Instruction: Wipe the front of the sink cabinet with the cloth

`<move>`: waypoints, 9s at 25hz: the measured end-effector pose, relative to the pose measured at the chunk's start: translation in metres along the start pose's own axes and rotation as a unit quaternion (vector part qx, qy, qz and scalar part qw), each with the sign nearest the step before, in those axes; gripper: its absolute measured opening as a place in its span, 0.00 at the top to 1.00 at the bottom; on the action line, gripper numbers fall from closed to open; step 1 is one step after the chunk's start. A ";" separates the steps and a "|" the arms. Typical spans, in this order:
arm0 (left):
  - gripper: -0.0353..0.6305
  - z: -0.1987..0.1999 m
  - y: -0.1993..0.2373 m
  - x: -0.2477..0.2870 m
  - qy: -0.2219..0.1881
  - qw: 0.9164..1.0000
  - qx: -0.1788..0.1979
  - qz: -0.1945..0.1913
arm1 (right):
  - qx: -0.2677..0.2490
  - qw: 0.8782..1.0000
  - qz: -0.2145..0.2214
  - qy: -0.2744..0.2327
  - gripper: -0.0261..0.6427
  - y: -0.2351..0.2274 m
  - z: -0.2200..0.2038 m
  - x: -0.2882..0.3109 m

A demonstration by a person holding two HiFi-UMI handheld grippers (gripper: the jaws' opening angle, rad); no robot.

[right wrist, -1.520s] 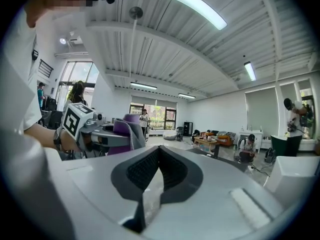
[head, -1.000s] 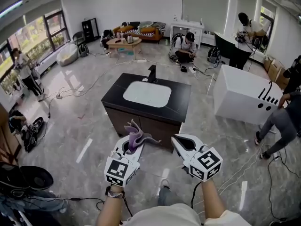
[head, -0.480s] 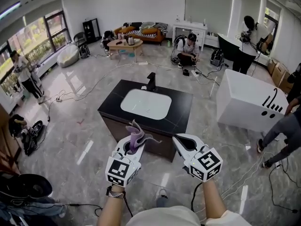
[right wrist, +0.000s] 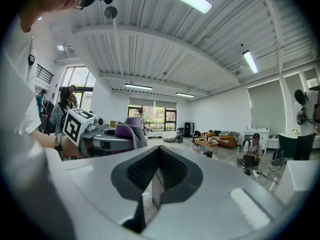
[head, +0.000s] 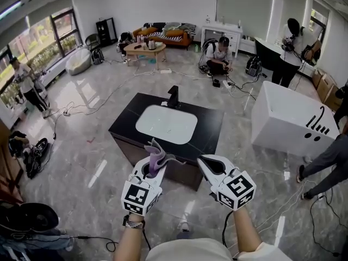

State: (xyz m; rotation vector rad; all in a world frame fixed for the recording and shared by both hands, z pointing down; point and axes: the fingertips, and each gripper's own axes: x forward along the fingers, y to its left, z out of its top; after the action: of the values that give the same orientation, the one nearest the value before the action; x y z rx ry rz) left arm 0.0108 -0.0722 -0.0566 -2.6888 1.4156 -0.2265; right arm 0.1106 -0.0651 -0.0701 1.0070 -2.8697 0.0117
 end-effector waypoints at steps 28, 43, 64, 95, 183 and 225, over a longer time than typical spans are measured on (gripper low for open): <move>0.87 -0.026 0.132 0.086 0.005 1.000 0.001 -0.021 | -0.020 0.999 -0.036 -0.005 0.95 -0.070 0.005 0.142; 0.87 -0.067 0.171 0.108 0.009 0.997 -0.013 -0.069 | -0.008 0.996 -0.085 0.019 0.95 -0.068 -0.029 0.182; 0.87 -0.192 0.121 0.129 0.031 0.998 -0.044 -0.037 | 0.014 0.994 -0.091 0.062 0.95 -0.094 -0.166 0.151; 0.87 -0.439 0.139 0.161 0.016 0.998 -0.049 -0.021 | 0.015 0.997 -0.064 0.042 0.95 -0.076 -0.378 0.221; 0.87 -0.606 -0.077 0.271 -0.015 0.948 -0.013 -0.319 | 0.043 0.978 -0.203 0.020 0.95 -0.146 -0.628 0.108; 0.87 -0.687 0.117 0.231 0.032 0.993 -0.075 -0.080 | 0.032 0.996 -0.084 0.011 0.95 -0.123 -0.631 0.201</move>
State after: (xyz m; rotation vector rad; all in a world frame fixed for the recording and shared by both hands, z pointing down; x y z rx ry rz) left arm -0.0750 -0.3389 0.6218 -2.9469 1.2825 -0.2280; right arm 0.0891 -0.2609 0.5744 1.2499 -2.7712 0.1009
